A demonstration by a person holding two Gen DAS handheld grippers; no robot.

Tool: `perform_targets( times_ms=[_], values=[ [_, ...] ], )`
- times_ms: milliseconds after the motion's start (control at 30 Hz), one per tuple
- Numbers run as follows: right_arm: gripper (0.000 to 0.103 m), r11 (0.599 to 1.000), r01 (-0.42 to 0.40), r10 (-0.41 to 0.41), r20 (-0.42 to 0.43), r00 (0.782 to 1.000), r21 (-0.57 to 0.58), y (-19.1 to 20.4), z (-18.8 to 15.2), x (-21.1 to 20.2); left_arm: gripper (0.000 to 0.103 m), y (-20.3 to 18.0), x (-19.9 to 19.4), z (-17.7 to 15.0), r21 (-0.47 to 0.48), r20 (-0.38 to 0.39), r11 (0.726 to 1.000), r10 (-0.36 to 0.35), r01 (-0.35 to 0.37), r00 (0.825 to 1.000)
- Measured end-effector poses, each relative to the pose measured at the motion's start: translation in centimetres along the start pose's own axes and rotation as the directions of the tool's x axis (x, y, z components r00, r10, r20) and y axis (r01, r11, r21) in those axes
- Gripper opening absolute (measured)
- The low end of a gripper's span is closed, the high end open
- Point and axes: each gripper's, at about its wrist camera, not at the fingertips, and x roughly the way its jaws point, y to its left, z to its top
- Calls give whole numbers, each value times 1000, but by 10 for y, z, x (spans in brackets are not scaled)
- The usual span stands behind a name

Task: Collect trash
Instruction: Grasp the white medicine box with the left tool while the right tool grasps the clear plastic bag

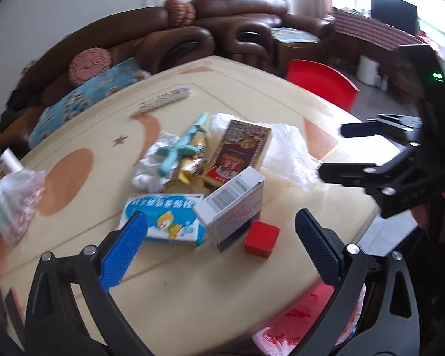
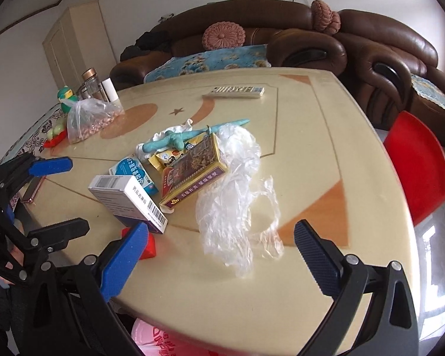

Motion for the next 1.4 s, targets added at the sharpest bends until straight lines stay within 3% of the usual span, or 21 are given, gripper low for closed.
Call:
perform_targets(
  times_ms=[267, 433, 600, 900, 1067, 1400],
  values=[
    [91, 999, -28, 30, -44, 999, 29, -15, 3, 35, 97, 9, 25, 4, 76, -16, 992, -100, 101, 995],
    [91, 1000, -20, 21, -43, 999, 18, -12, 4, 45, 97, 17, 31, 4, 74, -5, 985, -157, 157, 988],
    [91, 999, -24, 26, -42, 999, 37, -18, 5, 51, 97, 18, 28, -2, 90, 50, 976, -203, 198, 978],
    [91, 998, -38, 40, -43, 998, 59, -22, 4, 60, 97, 18, 43, -4, 140, 65, 959, -258, 247, 964],
    [90, 997, -34, 36, -34, 999, 65, -22, 5, 65, 75, 18, 56, -6, 125, 26, 952, -284, 278, 959],
    [82, 996, -15, 17, -29, 999, 86, -23, 6, 70, 57, 13, 61, -14, 112, -33, 946, -301, 303, 953]
  ],
)
